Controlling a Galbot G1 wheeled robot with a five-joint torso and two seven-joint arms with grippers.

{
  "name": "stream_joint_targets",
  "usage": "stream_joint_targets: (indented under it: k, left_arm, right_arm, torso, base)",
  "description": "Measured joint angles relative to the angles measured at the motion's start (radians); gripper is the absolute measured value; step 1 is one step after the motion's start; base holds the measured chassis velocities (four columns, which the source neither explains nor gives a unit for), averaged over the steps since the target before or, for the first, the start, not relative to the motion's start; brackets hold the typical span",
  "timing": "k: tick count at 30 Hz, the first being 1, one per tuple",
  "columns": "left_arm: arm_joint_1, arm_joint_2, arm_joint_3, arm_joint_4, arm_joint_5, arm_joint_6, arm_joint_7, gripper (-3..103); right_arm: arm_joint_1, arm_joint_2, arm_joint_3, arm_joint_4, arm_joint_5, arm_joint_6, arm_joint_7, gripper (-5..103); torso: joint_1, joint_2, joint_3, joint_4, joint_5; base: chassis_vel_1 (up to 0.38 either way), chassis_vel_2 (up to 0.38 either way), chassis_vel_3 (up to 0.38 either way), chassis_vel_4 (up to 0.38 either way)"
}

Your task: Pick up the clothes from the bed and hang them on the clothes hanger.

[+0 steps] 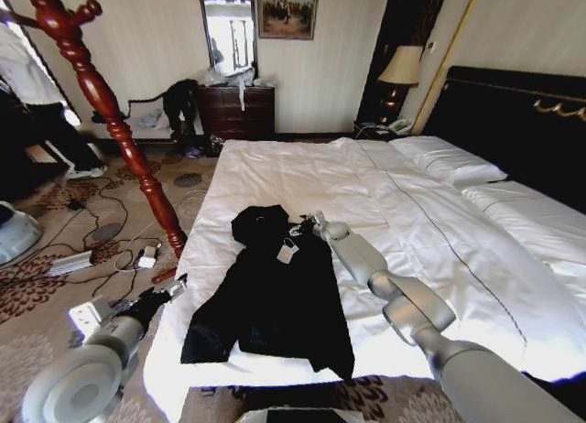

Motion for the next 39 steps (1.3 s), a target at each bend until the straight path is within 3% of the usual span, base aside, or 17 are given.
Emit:
stream_joint_targets:
  k: [6, 8, 16, 17, 21, 22, 25, 26, 28, 29, 30, 31, 34, 37, 39]
  left_arm:
    - [0.012, -0.005, -0.004, 0.000, 0.008, 0.001, -0.006, 100]
    - [0.013, -0.008, -0.005, 0.000, 0.008, 0.001, -0.010, 100]
    - [0.004, -0.015, 0.005, 0.000, 0.017, 0.001, -0.012, 100]
    - [0.004, -0.016, 0.008, 0.000, 0.021, 0.001, -0.012, 100]
    - [0.005, -0.018, 0.010, 0.000, 0.026, 0.001, -0.012, 100]
    - [0.006, -0.019, 0.009, 0.000, 0.027, 0.001, -0.012, 100]
    - [0.007, -0.019, 0.009, 0.000, 0.028, 0.000, -0.012, 100]
    - [0.007, -0.019, 0.009, 0.000, 0.029, 0.000, -0.012, 100]
    - [0.007, -0.019, 0.009, 0.000, 0.029, -0.001, -0.012, 100]
    - [0.007, -0.018, 0.009, 0.000, 0.029, -0.001, -0.012, 100]
    - [0.007, -0.018, 0.010, 0.000, 0.029, -0.001, -0.012, 100]
    - [0.007, -0.017, 0.010, 0.000, 0.029, -0.001, -0.012, 100]
    - [0.007, -0.015, 0.010, 0.000, 0.029, -0.002, -0.012, 100]
    - [0.003, -0.010, 0.010, 0.000, 0.026, -0.003, -0.012, 100]
    - [0.002, -0.009, 0.010, 0.000, 0.025, -0.003, -0.012, 100]
  right_arm:
    - [0.025, 0.017, -0.027, -0.070, -0.051, -0.069, -0.028, 100]
    - [0.026, 0.011, -0.033, -0.072, -0.074, -0.073, -0.067, 100]
    - [0.021, 0.006, -0.032, -0.056, -0.090, -0.066, -0.077, 99]
    - [0.016, 0.004, -0.029, -0.045, -0.089, -0.060, -0.060, 89]
    - [0.000, -0.004, -0.025, -0.015, -0.076, -0.052, -0.011, 78]
    - [-0.011, -0.010, -0.025, 0.010, -0.066, -0.053, 0.014, 66]
    - [-0.022, -0.016, -0.023, 0.033, -0.062, -0.054, 0.026, 66]
    - [-0.024, -0.018, -0.023, 0.039, -0.062, -0.054, 0.028, 56]
    - [-0.030, -0.023, -0.020, 0.053, -0.061, -0.054, 0.031, 56]
    - [-0.032, -0.025, -0.017, 0.058, -0.060, -0.053, 0.032, 44]
    - [-0.038, -0.033, -0.013, 0.072, -0.055, -0.049, 0.033, 44]
    - [-0.042, -0.039, -0.010, 0.084, -0.051, -0.046, 0.034, 37]
    - [-0.050, -0.047, -0.008, 0.104, -0.046, -0.042, 0.034, 37]
    - [-0.073, -0.072, 0.007, 0.167, -0.032, -0.020, 0.039, 23]
    - [-0.075, -0.075, 0.009, 0.175, -0.028, -0.017, 0.041, 23]
  torso:
    - [0.000, 0.000, 0.000, -0.0002, -0.0001]
    - [0.000, 0.000, 0.000, -0.0002, -0.0001]
    - [0.000, 0.000, 0.000, -0.0004, -0.0001]
    - [0.000, 0.000, 0.000, -0.0004, -0.0001]
    - [0.000, 0.000, 0.000, -0.0004, 0.0000]
    - [0.000, 0.000, 0.000, -0.0004, 0.0000]
    - [0.000, 0.000, 0.000, -0.0004, 0.0000]
    - [0.000, 0.000, 0.000, -0.0003, 0.0000]
    - [0.000, 0.000, 0.000, -0.0003, -0.0001]
    - [0.000, 0.000, 0.000, -0.0003, -0.0001]
    - [0.000, 0.000, 0.000, -0.0004, -0.0001]
    - [0.000, 0.000, 0.000, -0.0004, -0.0002]
    - [0.000, 0.000, 0.000, -0.0005, -0.0001]
    - [0.000, 0.000, 0.000, -0.0002, 0.0000]
    - [0.000, 0.000, 0.000, -0.0002, 0.0000]
  base:
    - [0.000, 0.000, 0.000, 0.000]
    - [0.000, 0.000, 0.000, 0.000]
    - [0.000, 0.000, 0.000, 0.000]
    - [0.000, 0.000, 0.000, 0.000]
    - [0.000, 0.000, 0.000, 0.000]
    - [0.000, 0.000, 0.000, 0.000]
    - [0.000, 0.000, 0.000, 0.000]
    - [0.000, 0.000, 0.000, 0.000]
    - [0.000, 0.000, 0.000, 0.000]
    - [0.000, 0.000, 0.000, 0.000]
    - [0.000, 0.000, 0.000, 0.000]
    - [0.000, 0.000, 0.000, 0.000]
    - [0.000, 0.000, 0.000, 0.000]
    - [0.000, 0.000, 0.000, 0.000]
    - [0.000, 0.000, 0.000, 0.000]
